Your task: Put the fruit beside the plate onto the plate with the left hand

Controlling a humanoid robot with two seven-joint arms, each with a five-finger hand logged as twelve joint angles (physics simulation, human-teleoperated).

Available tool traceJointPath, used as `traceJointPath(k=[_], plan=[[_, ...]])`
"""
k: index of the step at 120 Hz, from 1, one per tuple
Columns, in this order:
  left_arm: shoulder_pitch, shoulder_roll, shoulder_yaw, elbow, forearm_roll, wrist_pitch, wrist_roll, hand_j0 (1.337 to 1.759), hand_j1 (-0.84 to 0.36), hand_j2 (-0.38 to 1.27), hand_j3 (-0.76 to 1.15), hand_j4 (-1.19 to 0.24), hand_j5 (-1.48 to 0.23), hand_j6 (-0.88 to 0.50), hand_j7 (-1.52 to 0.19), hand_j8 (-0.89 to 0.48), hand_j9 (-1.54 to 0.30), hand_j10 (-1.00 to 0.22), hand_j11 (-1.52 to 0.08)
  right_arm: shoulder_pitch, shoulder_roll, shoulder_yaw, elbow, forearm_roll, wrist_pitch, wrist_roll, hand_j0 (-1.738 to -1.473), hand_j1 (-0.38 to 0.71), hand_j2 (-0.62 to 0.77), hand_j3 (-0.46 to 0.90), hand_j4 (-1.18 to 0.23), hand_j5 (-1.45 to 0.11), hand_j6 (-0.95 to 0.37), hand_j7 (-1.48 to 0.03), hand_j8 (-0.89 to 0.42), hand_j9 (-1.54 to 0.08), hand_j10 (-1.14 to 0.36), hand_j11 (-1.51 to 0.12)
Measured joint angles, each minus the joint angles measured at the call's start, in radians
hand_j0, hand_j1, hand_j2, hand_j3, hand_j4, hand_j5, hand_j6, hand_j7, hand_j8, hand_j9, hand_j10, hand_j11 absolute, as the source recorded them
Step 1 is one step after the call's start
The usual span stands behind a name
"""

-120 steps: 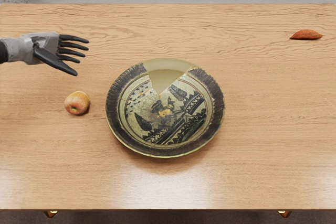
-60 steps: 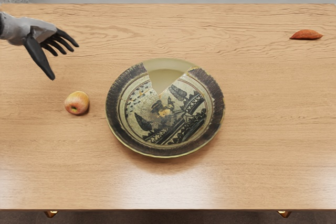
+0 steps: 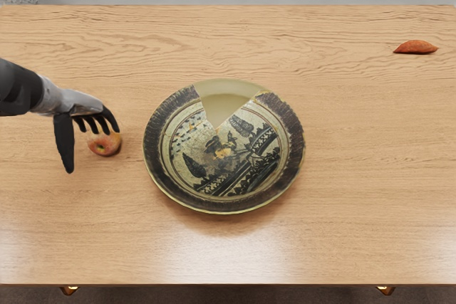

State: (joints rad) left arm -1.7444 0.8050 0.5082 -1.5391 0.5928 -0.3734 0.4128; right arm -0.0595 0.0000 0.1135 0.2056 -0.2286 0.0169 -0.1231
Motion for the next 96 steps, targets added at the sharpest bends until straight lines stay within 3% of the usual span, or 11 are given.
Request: traceJointPath(k=[38,96], plan=[[-0.026,-0.010,0.056,-0.020,-0.017,0.166,0.010,1.658,0.04,0.05,0.00,-0.26,-0.34,-0.26,-0.34,-0.26,-0.34,-0.26,-0.34,0.000,0.000,0.000,0.000,0.000,0.000,0.000,-1.658,-0.31,-0.01,0.00,-0.03,-0.04,-0.03,-0.04,-0.03,-0.04,-0.03,-0.04],[-0.003,-0.186,0.163,0.008,-0.004,0.380,0.012,1.658,0.04,0.05,0.00,-0.26,-0.33,-0.26,-0.33,-0.26,-0.33,-0.26,-0.33,0.000,0.000,0.000,0.000,0.000,0.000,0.000,-1.658,-0.31,-0.01,0.00,-0.03,-0.04,-0.03,-0.04,-0.03,-0.04,-0.03,-0.04]])
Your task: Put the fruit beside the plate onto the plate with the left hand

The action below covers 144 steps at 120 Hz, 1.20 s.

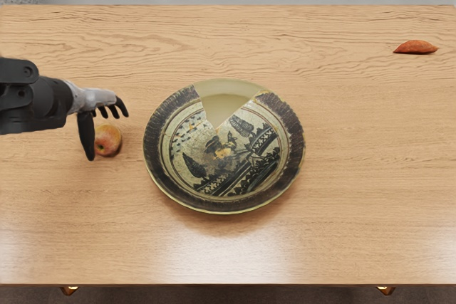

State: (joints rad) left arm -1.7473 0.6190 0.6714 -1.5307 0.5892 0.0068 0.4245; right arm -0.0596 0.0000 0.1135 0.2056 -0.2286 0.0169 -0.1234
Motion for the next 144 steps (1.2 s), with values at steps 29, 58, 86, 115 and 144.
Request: traceJointPath(k=[29,58,86,115,144], plan=[[0.001,-0.066,0.067,0.025,0.014,0.086,0.000,1.658,0.04,0.05,0.00,-0.26,-0.33,-0.26,-0.33,-0.26,-0.33,-0.26,-0.33,0.000,0.000,0.000,0.000,0.000,0.000,0.000,-1.658,-0.31,-0.01,0.00,-0.03,-0.04,-0.03,-0.04,-0.03,-0.04,-0.03,-0.04],[0.036,-0.116,0.106,0.050,0.059,0.139,0.000,1.658,0.04,0.05,0.00,-0.26,-0.33,-0.26,-0.33,-0.26,-0.33,-0.26,-0.33,0.000,0.000,0.000,0.000,0.000,0.000,0.000,-1.658,-0.31,-0.01,0.00,-0.03,-0.04,-0.03,-0.04,-0.03,-0.04,-0.03,-0.04],[0.065,-0.161,0.112,0.064,0.071,0.172,0.000,1.658,0.03,0.05,0.00,-0.26,-0.34,-0.26,-0.34,-0.26,-0.34,-0.26,-0.34,0.000,0.000,0.000,0.000,0.000,0.000,0.000,-1.658,-0.31,-0.01,0.00,-0.03,-0.04,-0.03,-0.04,-0.03,-0.04,-0.03,-0.04],[0.086,-0.186,0.113,0.086,0.072,0.194,-0.001,1.658,-0.01,0.06,0.00,-0.30,-0.39,-0.30,-0.39,-0.30,-0.39,-0.30,-0.39,0.000,0.000,0.000,0.000,0.000,0.000,0.000,-1.658,-0.31,-0.01,0.00,-0.03,-0.04,-0.03,-0.04,-0.03,-0.04,-0.03,-0.04],[0.086,-0.173,0.129,0.066,0.073,0.254,-0.003,1.658,-0.06,0.07,0.00,-0.35,-0.45,-0.35,-0.45,-0.35,-0.45,-0.35,-0.45,0.000,0.000,0.000,0.000,0.000,0.000,0.000,-1.658,-0.31,-0.01,0.00,-0.03,-0.04,-0.03,-0.04,-0.03,-0.04,-0.03,-0.04]])
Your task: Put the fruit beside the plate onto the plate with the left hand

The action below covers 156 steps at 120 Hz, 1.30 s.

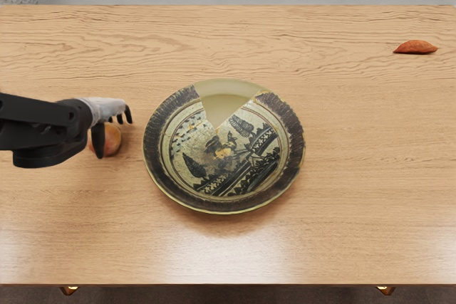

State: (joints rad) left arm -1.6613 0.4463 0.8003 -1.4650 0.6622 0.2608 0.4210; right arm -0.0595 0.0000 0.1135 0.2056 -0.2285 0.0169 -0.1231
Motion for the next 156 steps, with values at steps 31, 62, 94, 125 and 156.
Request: traceJointPath(k=[31,62,94,125,156], plan=[[-0.001,0.011,0.033,-0.055,0.003,0.114,-0.001,1.658,-0.08,0.07,0.00,-0.36,-0.47,-0.36,-0.47,-0.36,-0.47,-0.36,-0.47,0.000,0.000,0.000,0.000,0.000,0.000,0.000,-1.658,-0.31,-0.01,0.00,-0.03,-0.04,-0.03,-0.04,-0.03,-0.04,-0.03,-0.04],[0.008,0.008,0.051,-0.071,0.012,0.185,-0.003,1.658,-0.09,0.07,0.00,-0.37,-0.47,-0.37,-0.47,-0.37,-0.47,-0.37,-0.47,0.000,0.000,0.000,0.000,0.000,0.000,0.000,-1.658,-0.31,-0.01,0.00,-0.03,-0.04,-0.03,-0.04,-0.03,-0.04,-0.03,-0.04],[0.014,0.006,0.065,-0.080,0.018,0.222,-0.003,1.657,-0.15,0.09,0.00,-0.41,-0.54,-0.41,-0.54,-0.41,-0.54,-0.41,-0.54,0.000,0.000,0.000,0.000,0.000,0.000,0.000,-1.658,-0.31,-0.01,0.00,-0.03,-0.04,-0.03,-0.04,-0.03,-0.04,-0.03,-0.04],[0.023,0.001,0.075,-0.086,0.029,0.241,-0.001,1.651,-0.23,0.16,0.00,-0.51,-0.63,-0.43,-0.66,-0.41,-0.67,-0.49,-0.67,0.000,0.000,0.000,0.000,0.000,0.000,-0.001,-1.658,-0.31,-0.01,0.00,-0.03,-0.04,-0.03,-0.04,-0.03,-0.04,-0.03,-0.04],[0.039,-0.012,0.085,-0.085,0.037,0.262,-0.001,1.645,-0.24,0.26,0.00,-0.68,-0.75,-0.40,-0.83,-0.34,-0.85,-0.49,-0.87,0.000,0.000,0.000,0.000,0.000,0.000,0.000,-1.658,-0.31,-0.01,0.00,-0.03,-0.04,-0.03,-0.04,-0.03,-0.04,-0.03,-0.04]])
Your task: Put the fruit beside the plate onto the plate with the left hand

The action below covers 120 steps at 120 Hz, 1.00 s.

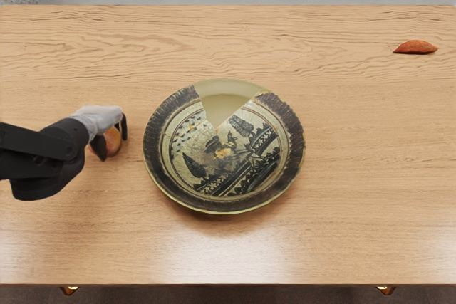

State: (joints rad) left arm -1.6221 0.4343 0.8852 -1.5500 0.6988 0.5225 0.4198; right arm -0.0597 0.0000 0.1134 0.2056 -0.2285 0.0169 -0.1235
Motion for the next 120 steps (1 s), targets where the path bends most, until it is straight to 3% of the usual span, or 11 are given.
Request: traceJointPath(k=[16,24,35,48,50,55,64,88,102,117,120], plan=[[0.006,-0.002,0.001,0.000,-0.001,0.000,-0.001,1.643,-0.30,0.36,0.00,-0.80,-0.89,-0.35,-0.96,-0.29,-0.99,-0.46,-1.03,0.000,0.000,0.000,0.000,0.000,0.000,0.000,-1.658,-0.31,-0.01,0.00,-0.03,-0.04,-0.03,-0.04,-0.03,-0.04,-0.03,-0.04],[0.008,-0.004,0.002,0.000,-0.004,-0.001,-0.001,1.641,-0.35,0.50,0.00,-0.75,-0.96,-0.30,-1.02,-0.23,-1.04,-0.41,-1.09,0.000,0.000,0.000,0.000,0.000,0.000,0.000,-1.658,-0.31,-0.01,0.00,-0.03,-0.04,-0.03,-0.04,-0.03,-0.04,-0.03,-0.04],[0.008,-0.005,0.002,-0.001,-0.008,-0.004,-0.001,1.636,-0.41,0.51,0.00,-0.68,-1.06,-0.23,-1.08,-0.18,-1.09,-0.35,-1.14,0.000,0.000,0.000,0.000,0.000,0.000,0.000,-1.658,-0.31,-0.01,0.00,-0.03,-0.04,-0.03,-0.04,-0.03,-0.04,-0.03,-0.04],[0.008,-0.003,0.002,-0.002,-0.010,-0.007,-0.003,1.635,-0.37,0.50,0.00,-0.69,-1.11,-0.23,-1.12,-0.17,-1.13,-0.36,-1.18,0.000,0.000,0.000,0.000,0.000,0.000,0.000,-1.658,-0.31,-0.01,0.00,-0.03,-0.04,-0.03,-0.04,-0.03,-0.04,-0.03,-0.04],[0.008,-0.003,0.002,-0.002,-0.009,-0.008,-0.002,1.634,-0.35,0.40,0.00,-0.70,-1.11,-0.24,-1.12,-0.18,-1.13,-0.37,-1.19,0.000,0.000,0.000,0.000,0.000,0.000,0.000,-1.658,-0.31,-0.01,0.00,-0.03,-0.04,-0.03,-0.04,-0.03,-0.04,-0.03,-0.04],[0.008,-0.002,0.002,-0.004,-0.009,-0.011,-0.003,1.634,-0.35,0.52,0.00,-0.71,-1.12,-0.24,-1.13,-0.18,-1.14,-0.38,-1.20,0.000,0.000,0.000,0.000,0.000,0.000,0.000,-1.658,-0.31,-0.01,0.00,-0.03,-0.04,-0.03,-0.04,-0.03,-0.04,-0.03,-0.04],[-0.003,0.004,0.003,-0.011,-0.013,-0.022,-0.003,1.635,-0.33,0.45,0.00,-0.71,-1.16,-0.24,-1.15,-0.17,-1.17,-0.38,-1.21,0.000,0.000,0.000,0.000,0.000,0.000,0.000,-1.658,-0.31,-0.01,0.00,-0.03,-0.04,-0.03,-0.04,-0.03,-0.04,-0.03,-0.04],[-0.069,0.047,0.003,-0.036,-0.005,-0.045,-0.003,1.639,-0.26,0.35,0.00,-0.75,-1.19,-0.26,-1.20,-0.18,-1.21,-0.41,-1.21,0.000,0.000,0.000,0.000,0.000,0.000,0.000,-1.658,-0.31,-0.01,0.00,-0.03,-0.04,-0.03,-0.04,-0.03,-0.04,-0.03,-0.04],[-0.124,0.077,0.001,-0.069,0.002,-0.069,-0.003,1.641,-0.27,0.43,0.00,-0.76,-1.22,-0.26,-1.21,-0.18,-1.20,-0.39,-1.20,0.000,0.000,0.000,0.000,0.000,0.000,0.000,-1.658,-0.31,-0.01,0.00,-0.03,-0.04,-0.03,-0.04,-0.03,-0.04,-0.03,-0.04],[-0.186,0.120,-0.011,-0.110,0.001,-0.143,-0.004,1.645,-0.23,0.27,0.00,-0.74,-1.28,-0.22,-1.26,-0.20,-1.16,-0.42,-1.19,0.000,0.000,0.000,0.000,0.000,0.000,0.000,-1.658,-0.31,-0.01,0.00,-0.03,-0.04,-0.03,-0.04,-0.03,-0.04,-0.03,-0.04],[-0.199,0.131,-0.016,-0.116,0.001,-0.162,-0.004,1.645,-0.24,0.33,0.00,-0.74,-1.28,-0.24,-1.25,-0.20,-1.16,-0.42,-1.19,0.000,0.000,0.000,0.000,0.000,0.000,0.000,-1.658,-0.31,-0.01,0.00,-0.03,-0.04,-0.03,-0.04,-0.03,-0.04,-0.03,-0.04]])
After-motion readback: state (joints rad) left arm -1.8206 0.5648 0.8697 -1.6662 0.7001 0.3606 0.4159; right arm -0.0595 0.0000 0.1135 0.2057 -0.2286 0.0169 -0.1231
